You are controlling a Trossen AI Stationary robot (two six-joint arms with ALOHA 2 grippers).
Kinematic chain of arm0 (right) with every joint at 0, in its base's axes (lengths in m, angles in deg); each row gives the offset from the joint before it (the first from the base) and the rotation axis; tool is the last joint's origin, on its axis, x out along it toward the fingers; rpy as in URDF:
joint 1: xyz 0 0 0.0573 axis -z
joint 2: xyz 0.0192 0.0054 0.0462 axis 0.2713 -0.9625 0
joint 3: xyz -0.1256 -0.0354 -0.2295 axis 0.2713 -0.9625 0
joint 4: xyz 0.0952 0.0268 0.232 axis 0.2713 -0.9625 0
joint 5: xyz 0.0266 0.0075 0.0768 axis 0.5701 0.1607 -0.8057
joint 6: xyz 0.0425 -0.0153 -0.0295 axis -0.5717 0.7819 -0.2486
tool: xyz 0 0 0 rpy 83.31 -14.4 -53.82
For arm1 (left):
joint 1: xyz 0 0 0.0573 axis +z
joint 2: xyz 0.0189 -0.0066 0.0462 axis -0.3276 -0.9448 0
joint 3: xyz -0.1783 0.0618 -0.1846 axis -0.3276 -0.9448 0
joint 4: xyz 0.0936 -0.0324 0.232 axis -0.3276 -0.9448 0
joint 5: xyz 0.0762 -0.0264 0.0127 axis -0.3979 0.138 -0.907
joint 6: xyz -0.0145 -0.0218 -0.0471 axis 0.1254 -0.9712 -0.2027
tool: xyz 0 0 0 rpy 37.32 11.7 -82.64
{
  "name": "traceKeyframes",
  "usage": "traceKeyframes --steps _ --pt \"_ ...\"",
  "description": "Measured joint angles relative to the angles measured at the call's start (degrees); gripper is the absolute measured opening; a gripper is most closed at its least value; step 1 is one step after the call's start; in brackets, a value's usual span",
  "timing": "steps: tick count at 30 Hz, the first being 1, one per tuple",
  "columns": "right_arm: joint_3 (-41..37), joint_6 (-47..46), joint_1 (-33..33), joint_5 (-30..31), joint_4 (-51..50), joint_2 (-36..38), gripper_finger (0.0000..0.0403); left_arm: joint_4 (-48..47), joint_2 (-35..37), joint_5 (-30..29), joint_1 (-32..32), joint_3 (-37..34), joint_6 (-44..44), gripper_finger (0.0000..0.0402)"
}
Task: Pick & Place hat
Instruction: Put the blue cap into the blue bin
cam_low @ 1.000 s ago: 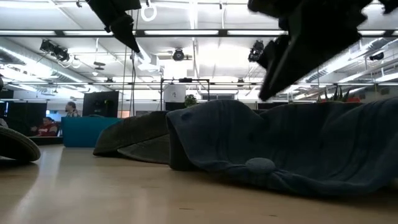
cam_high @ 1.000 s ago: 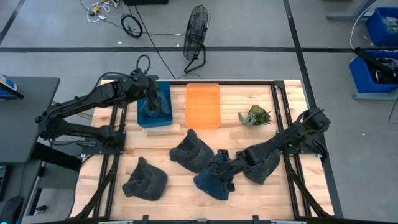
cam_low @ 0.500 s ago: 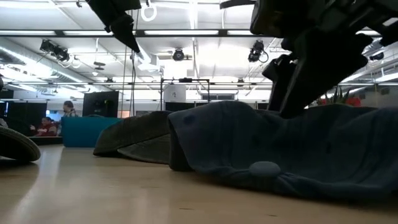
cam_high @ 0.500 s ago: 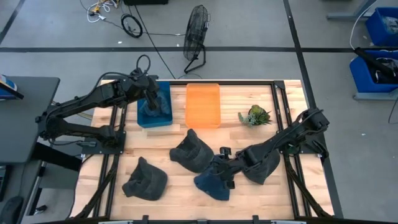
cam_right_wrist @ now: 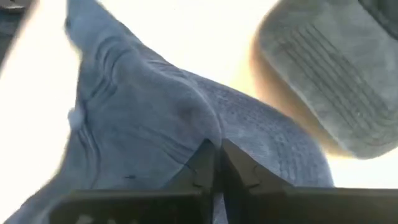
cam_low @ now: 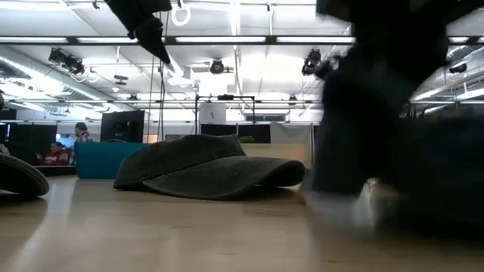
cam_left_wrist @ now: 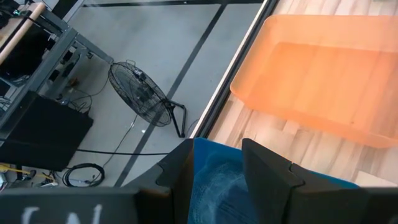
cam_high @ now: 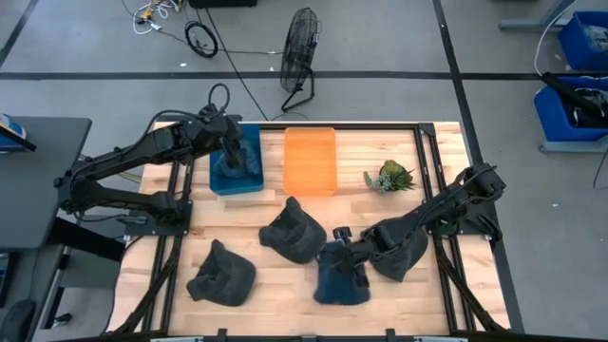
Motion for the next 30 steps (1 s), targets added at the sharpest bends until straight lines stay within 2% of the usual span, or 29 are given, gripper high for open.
traceKeyframes --steps 3,7,11,14,18,20,23,27,30 --pt "7.1 4.1 1.0 2.2 -7.4 1.8 0.0025 0.8 0.5 -1.1 0.0 0.0 1.3 0.0138" --pt "17.6 16.5 3.4 11.8 -16.5 2.2 0.001 2.1 2.3 -2.1 0.0 0.0 3.5 0.0138" --pt "21.8 31.7 8.2 22.4 -11.2 2.2 0.0007 2.7 6.2 -6.1 0.0 0.0 3.2 0.0138" --pt "21.7 40.5 14.6 25.4 -3.1 1.5 0.0007 2.7 9.7 -9.3 0.0 0.0 1.4 0.0138" --pt "21.6 48.8 23.4 22.1 10.4 -2.5 0.0006 2.8 14.5 -8.7 0.0 0.0 -0.4 0.0138" --pt "21.6 51.2 26.8 17.5 19.2 -5.1 0.0006 2.7 16.4 -5.3 0.0 0.0 -0.4 0.0138" --pt "22.9 53.8 30.2 11.0 28.6 -9.5 0.0005 2.7 18.6 2.8 0.0 0.0 -1.5 0.0138" --pt "30.4 54.6 31.9 8.7 29.3 -17.4 0.0005 2.7 20.1 11.0 0.0 0.0 -3.7 0.0138" --pt "37.2 54.4 32.9 8.1 29.8 -23.0 0.0005 2.7 20.1 11.4 0.0 0.0 -4.2 0.0138"
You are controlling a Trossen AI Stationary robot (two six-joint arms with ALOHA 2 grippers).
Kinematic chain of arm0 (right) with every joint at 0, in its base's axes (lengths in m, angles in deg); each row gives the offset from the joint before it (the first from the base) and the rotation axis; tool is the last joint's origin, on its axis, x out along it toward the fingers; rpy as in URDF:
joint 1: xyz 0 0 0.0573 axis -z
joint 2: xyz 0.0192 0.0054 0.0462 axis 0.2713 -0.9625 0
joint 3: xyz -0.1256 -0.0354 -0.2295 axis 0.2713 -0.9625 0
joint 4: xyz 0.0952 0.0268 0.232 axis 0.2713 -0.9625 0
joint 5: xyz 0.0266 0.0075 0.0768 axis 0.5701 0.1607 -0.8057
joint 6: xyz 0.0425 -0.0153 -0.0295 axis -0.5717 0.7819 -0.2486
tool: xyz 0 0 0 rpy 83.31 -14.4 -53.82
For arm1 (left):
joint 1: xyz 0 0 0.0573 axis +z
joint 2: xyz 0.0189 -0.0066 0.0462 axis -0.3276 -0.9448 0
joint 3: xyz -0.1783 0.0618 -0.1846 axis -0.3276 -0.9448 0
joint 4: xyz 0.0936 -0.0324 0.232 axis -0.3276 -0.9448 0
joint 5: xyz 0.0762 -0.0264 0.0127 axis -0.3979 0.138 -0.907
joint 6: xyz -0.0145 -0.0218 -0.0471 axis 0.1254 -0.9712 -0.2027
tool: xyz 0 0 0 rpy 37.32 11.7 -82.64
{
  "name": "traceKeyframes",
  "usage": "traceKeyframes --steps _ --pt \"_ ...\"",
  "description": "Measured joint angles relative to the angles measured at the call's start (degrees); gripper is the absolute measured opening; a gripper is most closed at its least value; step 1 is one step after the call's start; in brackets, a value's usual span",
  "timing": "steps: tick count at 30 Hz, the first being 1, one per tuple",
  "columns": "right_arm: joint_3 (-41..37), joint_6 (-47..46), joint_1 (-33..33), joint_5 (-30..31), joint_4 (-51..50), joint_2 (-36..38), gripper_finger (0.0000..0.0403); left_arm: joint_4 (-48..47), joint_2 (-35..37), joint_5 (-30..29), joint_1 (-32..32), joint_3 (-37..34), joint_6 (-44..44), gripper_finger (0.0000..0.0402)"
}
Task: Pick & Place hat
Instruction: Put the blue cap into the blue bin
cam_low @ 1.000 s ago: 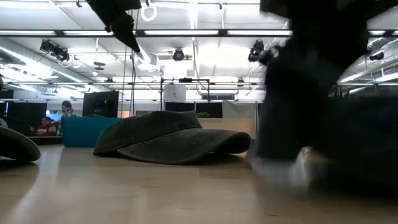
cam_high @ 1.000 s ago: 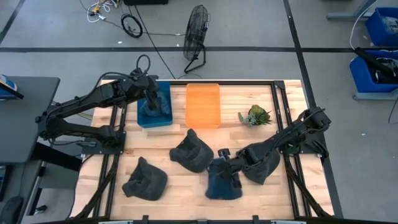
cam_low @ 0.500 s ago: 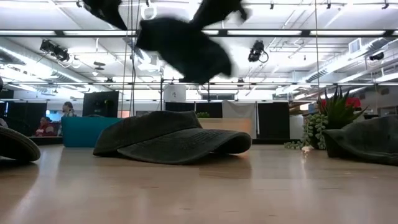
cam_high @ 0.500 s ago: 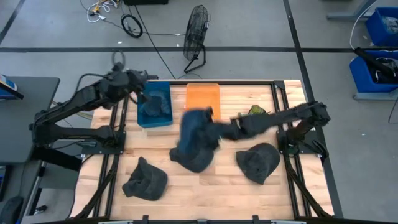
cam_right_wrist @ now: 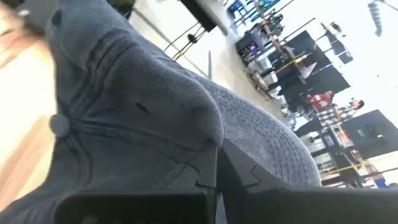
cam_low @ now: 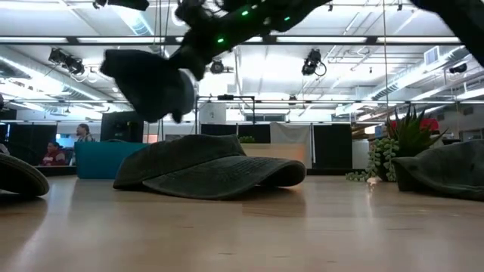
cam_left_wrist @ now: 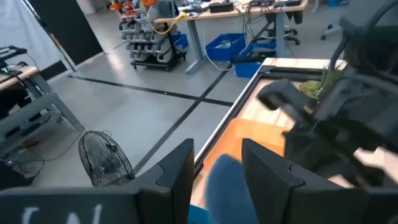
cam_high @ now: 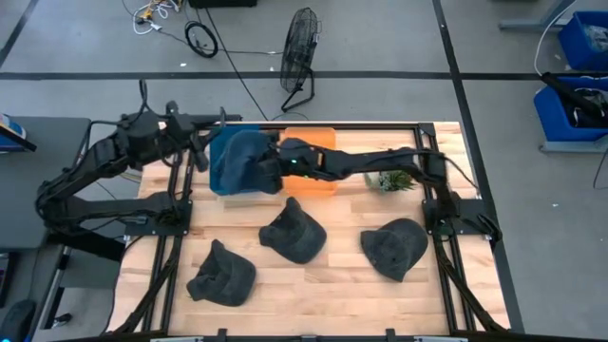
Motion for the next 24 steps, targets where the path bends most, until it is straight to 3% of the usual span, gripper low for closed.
traceKeyframes --steps 4,7,11,16,20,24 --pt "6.0 -0.4 1.0 0.2 -4.9 -5.1 0.0005 0.0 -0.3 0.0 0.0 -0.1 -0.5 0.0138" --pt "6.8 -1.0 1.0 4.6 -10.5 -5.4 0.0004 -2.0 -0.2 0.1 0.0 -0.4 -2.3 0.0138" --pt "6.8 -0.2 -1.2 14.2 -21.0 -2.2 0.0004 -8.2 -0.9 0.8 0.0 -0.5 -6.5 0.0138" --pt "6.9 -8.0 -4.3 17.8 -32.3 3.7 0.0004 -7.8 -5.5 8.5 -0.8 -0.5 -10.8 0.0138" --pt "7.0 -16.8 -5.5 23.6 -33.0 6.1 0.0004 -4.7 -11.3 9.2 -3.0 -0.5 -10.8 0.0138" --pt "7.0 -18.0 -5.2 26.5 -32.7 6.0 0.0004 0.0 -17.2 8.8 -4.6 -0.5 -10.9 0.0138"
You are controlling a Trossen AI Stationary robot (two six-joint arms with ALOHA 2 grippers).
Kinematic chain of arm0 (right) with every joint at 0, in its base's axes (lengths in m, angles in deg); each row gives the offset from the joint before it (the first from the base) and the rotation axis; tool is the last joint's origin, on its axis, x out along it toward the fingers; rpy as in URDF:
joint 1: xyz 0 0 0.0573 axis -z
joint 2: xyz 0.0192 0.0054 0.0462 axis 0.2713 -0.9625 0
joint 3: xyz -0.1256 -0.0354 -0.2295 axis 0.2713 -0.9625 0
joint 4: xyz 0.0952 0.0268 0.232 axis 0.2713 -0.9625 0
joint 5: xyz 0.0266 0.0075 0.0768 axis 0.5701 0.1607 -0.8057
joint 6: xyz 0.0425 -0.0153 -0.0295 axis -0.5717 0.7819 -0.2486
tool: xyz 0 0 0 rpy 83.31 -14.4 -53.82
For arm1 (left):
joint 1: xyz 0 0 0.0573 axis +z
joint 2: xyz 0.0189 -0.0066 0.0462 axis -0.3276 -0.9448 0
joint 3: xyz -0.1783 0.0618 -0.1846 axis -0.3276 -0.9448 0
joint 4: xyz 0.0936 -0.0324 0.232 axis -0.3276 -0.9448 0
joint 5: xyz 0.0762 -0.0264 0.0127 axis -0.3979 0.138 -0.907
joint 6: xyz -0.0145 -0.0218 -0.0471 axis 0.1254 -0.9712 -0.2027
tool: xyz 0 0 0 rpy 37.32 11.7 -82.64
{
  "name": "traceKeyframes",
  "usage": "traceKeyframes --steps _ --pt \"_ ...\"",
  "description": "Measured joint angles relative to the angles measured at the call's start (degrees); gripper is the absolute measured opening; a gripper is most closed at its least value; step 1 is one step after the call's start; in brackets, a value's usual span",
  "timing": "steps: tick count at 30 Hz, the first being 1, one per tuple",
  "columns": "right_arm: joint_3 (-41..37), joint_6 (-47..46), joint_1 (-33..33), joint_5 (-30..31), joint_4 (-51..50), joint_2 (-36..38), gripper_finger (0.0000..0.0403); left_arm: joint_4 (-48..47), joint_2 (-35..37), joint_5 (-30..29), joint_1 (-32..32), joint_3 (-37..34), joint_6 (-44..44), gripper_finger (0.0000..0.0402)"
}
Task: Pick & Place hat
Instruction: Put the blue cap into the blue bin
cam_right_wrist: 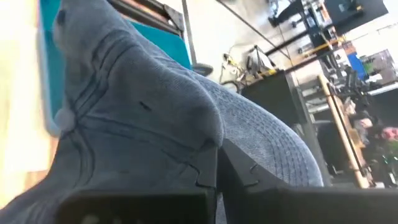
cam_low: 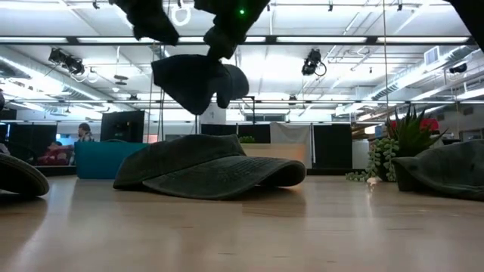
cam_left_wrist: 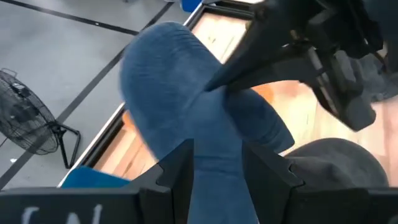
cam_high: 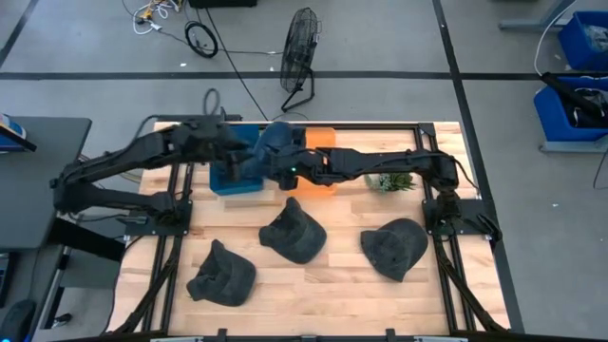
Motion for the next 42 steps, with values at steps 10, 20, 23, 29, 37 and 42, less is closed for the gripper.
traceKeyframes --steps 10,20,23,29,37,42 --pt "-0.8 -1.4 -0.1 -0.3 2.4 -0.3 0.0004 2.3 -7.6 -7.7 -1.1 0.0 1.6 0.0138" --pt "-0.9 -2.4 -0.1 -2.0 -1.2 -0.3 0.0004 5.0 -9.3 -11.6 -1.1 0.0 2.2 0.0138" --pt "-0.9 -4.8 -0.1 -3.1 -5.0 -0.3 0.0004 7.4 -7.7 -11.3 -1.3 0.1 3.4 0.0138" --pt "-0.9 -5.0 0.0 -2.8 -1.5 -0.3 0.0004 9.2 -7.7 -6.6 -2.1 0.1 3.6 0.0138" --pt "-0.9 -3.3 -0.2 -2.7 4.0 -0.3 0.0004 7.6 -8.9 -8.9 -2.1 0.0 3.9 0.0138" --pt "-0.9 -2.9 -0.3 -2.9 4.0 -0.3 0.0004 6.1 -8.9 -8.7 -2.1 0.1 6.5 0.0138"
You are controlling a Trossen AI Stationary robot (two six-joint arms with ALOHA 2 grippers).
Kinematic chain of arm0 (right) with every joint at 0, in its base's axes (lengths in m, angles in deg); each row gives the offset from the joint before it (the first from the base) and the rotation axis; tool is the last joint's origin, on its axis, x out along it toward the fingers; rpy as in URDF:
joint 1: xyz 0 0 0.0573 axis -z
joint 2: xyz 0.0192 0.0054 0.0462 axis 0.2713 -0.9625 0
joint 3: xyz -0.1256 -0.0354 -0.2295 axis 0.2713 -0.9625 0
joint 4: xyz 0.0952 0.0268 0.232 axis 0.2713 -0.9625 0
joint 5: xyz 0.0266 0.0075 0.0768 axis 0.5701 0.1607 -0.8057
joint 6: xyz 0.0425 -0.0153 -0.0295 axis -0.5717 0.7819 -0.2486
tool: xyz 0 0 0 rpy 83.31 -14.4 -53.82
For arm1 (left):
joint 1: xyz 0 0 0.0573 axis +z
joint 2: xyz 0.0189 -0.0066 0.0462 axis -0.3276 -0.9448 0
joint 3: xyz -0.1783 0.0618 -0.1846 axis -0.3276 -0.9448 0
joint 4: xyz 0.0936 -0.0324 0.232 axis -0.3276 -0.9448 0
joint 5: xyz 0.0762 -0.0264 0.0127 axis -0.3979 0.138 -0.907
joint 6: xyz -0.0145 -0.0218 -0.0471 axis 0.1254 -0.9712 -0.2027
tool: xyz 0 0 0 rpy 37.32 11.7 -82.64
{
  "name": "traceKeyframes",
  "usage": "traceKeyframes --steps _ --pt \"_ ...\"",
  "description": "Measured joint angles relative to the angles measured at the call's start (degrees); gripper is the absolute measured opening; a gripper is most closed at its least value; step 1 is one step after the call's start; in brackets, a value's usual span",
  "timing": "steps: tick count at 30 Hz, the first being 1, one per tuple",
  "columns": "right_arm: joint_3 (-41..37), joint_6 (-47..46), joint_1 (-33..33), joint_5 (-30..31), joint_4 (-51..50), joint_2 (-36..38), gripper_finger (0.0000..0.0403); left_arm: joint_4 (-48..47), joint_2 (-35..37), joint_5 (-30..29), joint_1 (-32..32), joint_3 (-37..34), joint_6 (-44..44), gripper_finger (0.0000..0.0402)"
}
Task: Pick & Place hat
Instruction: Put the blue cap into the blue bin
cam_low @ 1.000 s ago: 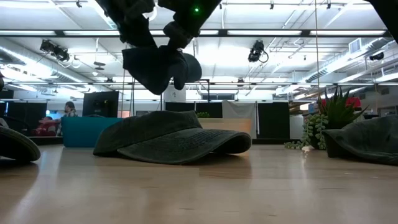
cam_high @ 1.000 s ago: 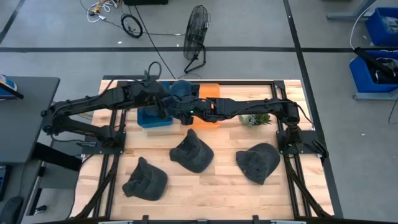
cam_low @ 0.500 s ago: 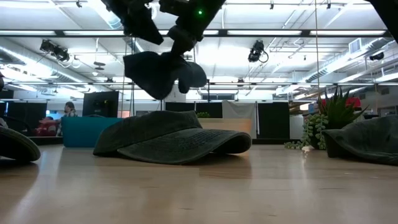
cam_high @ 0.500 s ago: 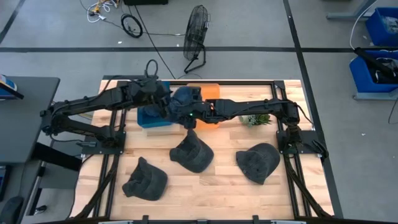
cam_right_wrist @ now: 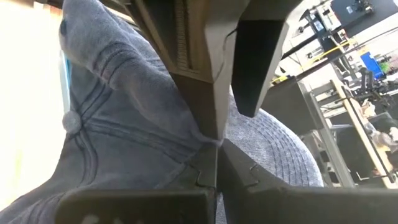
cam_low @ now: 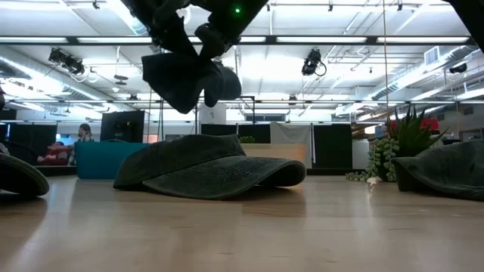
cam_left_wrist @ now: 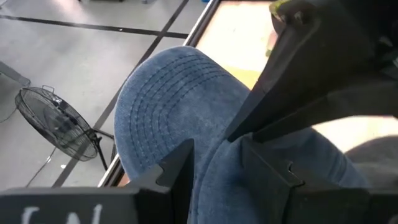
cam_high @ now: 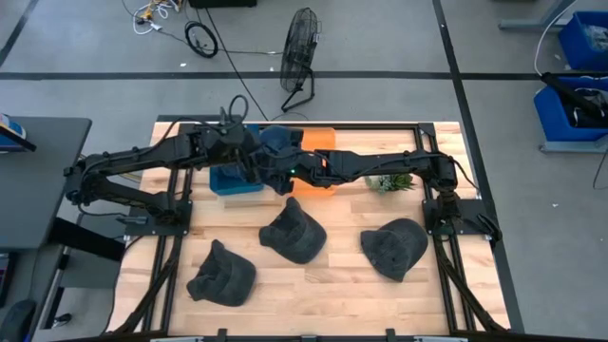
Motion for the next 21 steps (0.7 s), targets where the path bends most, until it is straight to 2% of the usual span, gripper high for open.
traceKeyframes --steps 6,16,18,21 --pt "0.0 0.2 0.3 0.1 0.1 0.0 0.0004 -0.3 0.0 3.5 0.1 0.0 1.1 0.0138" --pt "-0.2 3.2 0.2 0.1 2.7 -0.2 0.0004 -3.4 -1.8 1.2 0.7 0.1 1.3 0.0133" --pt "-0.2 3.1 0.1 0.0 2.3 -0.2 0.0005 -3.7 -2.2 0.8 1.0 0.2 1.3 0.0115" --pt "-0.2 3.0 0.1 -1.6 1.4 -0.2 0.001 -3.8 -2.3 0.9 1.0 0.1 1.4 0.0055"
